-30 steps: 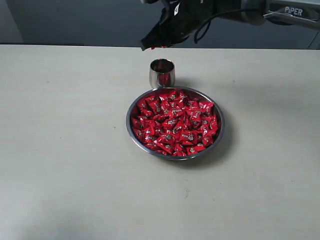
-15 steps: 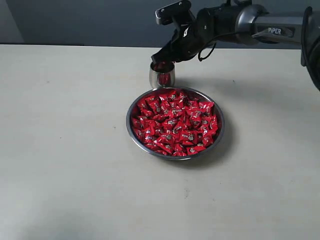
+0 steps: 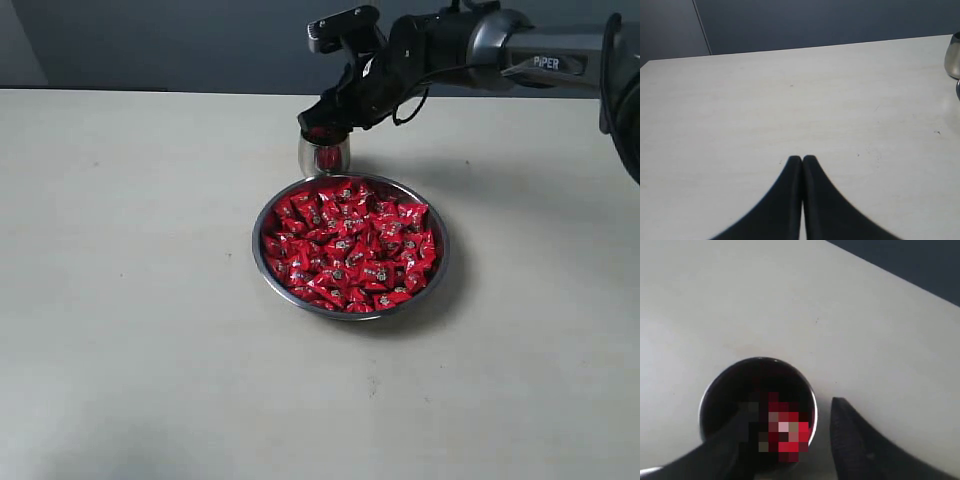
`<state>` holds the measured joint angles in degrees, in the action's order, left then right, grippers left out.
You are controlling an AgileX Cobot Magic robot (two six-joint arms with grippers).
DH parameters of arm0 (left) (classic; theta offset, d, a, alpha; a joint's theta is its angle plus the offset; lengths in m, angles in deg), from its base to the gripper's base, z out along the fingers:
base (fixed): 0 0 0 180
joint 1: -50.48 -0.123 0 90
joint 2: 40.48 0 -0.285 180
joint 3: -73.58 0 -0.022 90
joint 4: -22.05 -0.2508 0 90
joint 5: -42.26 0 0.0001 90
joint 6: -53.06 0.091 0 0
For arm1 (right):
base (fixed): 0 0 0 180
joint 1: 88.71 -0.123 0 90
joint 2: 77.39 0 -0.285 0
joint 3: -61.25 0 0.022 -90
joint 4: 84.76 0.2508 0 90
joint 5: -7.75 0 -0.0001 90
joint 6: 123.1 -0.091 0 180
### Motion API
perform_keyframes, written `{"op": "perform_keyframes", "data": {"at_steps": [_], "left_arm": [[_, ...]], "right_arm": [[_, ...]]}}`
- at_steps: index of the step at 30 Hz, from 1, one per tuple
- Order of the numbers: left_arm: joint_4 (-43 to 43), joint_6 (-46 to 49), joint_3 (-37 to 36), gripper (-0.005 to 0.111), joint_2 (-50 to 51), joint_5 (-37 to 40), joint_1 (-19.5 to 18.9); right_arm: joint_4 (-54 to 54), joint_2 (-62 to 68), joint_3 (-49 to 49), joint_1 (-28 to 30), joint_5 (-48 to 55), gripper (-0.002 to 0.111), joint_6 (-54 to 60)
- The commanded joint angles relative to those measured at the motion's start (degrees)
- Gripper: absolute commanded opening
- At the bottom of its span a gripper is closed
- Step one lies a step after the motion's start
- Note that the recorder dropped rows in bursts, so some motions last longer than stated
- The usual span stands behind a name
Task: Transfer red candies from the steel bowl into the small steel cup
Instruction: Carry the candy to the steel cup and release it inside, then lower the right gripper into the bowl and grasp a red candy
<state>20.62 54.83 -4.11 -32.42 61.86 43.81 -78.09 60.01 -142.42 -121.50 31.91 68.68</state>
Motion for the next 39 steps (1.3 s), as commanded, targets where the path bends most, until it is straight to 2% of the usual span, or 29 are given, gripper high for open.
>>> {"op": "perform_keyframes", "data": {"at_steps": [1, 8, 16, 22, 29, 31, 33, 37, 38, 39], "left_arm": [[-0.1, -0.1, 0.5, 0.000, -0.3, -0.3, 0.5], [-0.1, -0.1, 0.5, 0.000, -0.3, -0.3, 0.5], [-0.1, -0.1, 0.5, 0.000, -0.3, -0.3, 0.5], [-0.1, -0.1, 0.5, 0.000, -0.3, -0.3, 0.5], [-0.1, -0.1, 0.5, 0.000, -0.3, -0.3, 0.5], [-0.1, -0.1, 0.5, 0.000, -0.3, -0.3, 0.5], [-0.1, -0.1, 0.5, 0.000, -0.3, -0.3, 0.5], [-0.1, -0.1, 0.5, 0.000, -0.3, -0.3, 0.5], [-0.1, -0.1, 0.5, 0.000, -0.3, -0.3, 0.5], [-0.1, -0.1, 0.5, 0.000, -0.3, -0.3, 0.5]], "right_arm": [[0.0, -5.0, 0.0, 0.1, 7.1, 0.038, 0.2], [1.1, -9.9, 0.2, 0.1, 25.0, 0.038, 3.6], [9.6, -9.9, 6.5, 0.1, 24.0, 0.038, 8.2], [9.3, -7.9, 9.8, 0.1, 23.5, 0.056, 9.2], [10.5, -3.9, 9.8, 0.1, 22.2, 0.056, 9.2], [10.6, -3.3, 9.8, 0.1, 22.0, 0.052, 9.2], [10.7, -3.0, 9.8, 0.1, 22.0, 0.039, 9.2], [10.7, -2.9, 9.8, 0.1, 22.1, 0.005, 9.2], [10.7, -2.9, 9.8, 0.1, 22.3, -0.001, 9.2], [10.7, -2.9, 9.8, 0.1, 22.6, 0.000, 9.2]]}}
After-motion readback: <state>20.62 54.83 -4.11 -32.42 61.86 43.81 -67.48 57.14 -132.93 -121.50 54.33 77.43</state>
